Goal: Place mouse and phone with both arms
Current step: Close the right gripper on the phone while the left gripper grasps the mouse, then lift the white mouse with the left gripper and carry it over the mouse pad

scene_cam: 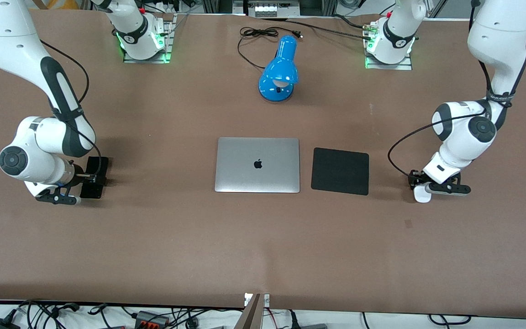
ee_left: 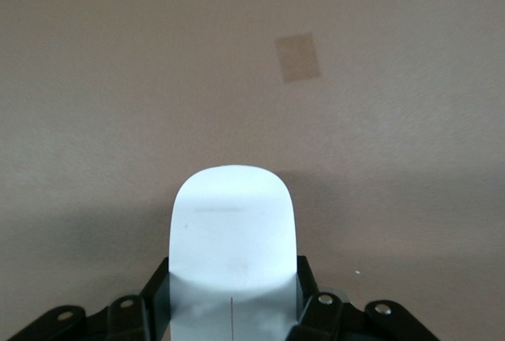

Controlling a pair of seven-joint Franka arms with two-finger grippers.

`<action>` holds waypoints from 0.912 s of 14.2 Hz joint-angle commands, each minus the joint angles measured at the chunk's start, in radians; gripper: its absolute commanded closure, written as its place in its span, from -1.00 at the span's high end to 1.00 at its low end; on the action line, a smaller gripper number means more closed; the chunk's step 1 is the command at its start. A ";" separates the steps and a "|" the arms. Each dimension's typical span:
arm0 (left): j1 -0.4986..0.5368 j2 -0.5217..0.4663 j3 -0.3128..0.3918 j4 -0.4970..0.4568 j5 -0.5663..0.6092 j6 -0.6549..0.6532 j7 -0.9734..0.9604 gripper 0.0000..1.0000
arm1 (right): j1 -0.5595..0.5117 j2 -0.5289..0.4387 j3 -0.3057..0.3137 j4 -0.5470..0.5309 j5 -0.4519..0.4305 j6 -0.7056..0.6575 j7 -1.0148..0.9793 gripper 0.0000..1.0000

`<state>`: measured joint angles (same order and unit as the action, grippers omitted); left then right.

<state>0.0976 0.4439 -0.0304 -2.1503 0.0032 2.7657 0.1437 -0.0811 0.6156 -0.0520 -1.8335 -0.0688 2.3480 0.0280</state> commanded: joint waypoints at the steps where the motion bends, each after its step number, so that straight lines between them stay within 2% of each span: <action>1: -0.001 -0.071 -0.010 0.117 0.018 -0.272 0.004 -0.23 | -0.012 0.021 0.009 0.034 -0.020 -0.006 -0.016 1.00; 4: -0.001 -0.077 -0.010 0.345 0.018 -0.631 0.005 -0.23 | -0.012 0.021 0.009 0.039 -0.020 -0.050 -0.017 1.00; 7: -0.003 -0.079 -0.020 0.560 0.017 -0.921 0.010 -0.23 | -0.014 0.021 0.009 0.039 -0.020 -0.052 -0.017 1.00; 10: -0.001 -0.105 -0.083 0.687 0.017 -1.093 -0.002 -0.23 | -0.012 0.021 0.009 0.039 -0.020 -0.052 -0.017 1.00; 13: -0.003 -0.152 -0.157 0.696 0.017 -1.124 -0.056 -0.28 | -0.012 0.032 0.009 0.037 -0.020 -0.061 -0.017 1.00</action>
<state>0.0909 0.3109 -0.1437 -1.4655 0.0032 1.6692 0.1265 -0.0828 0.6332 -0.0522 -1.8118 -0.0751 2.3103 0.0241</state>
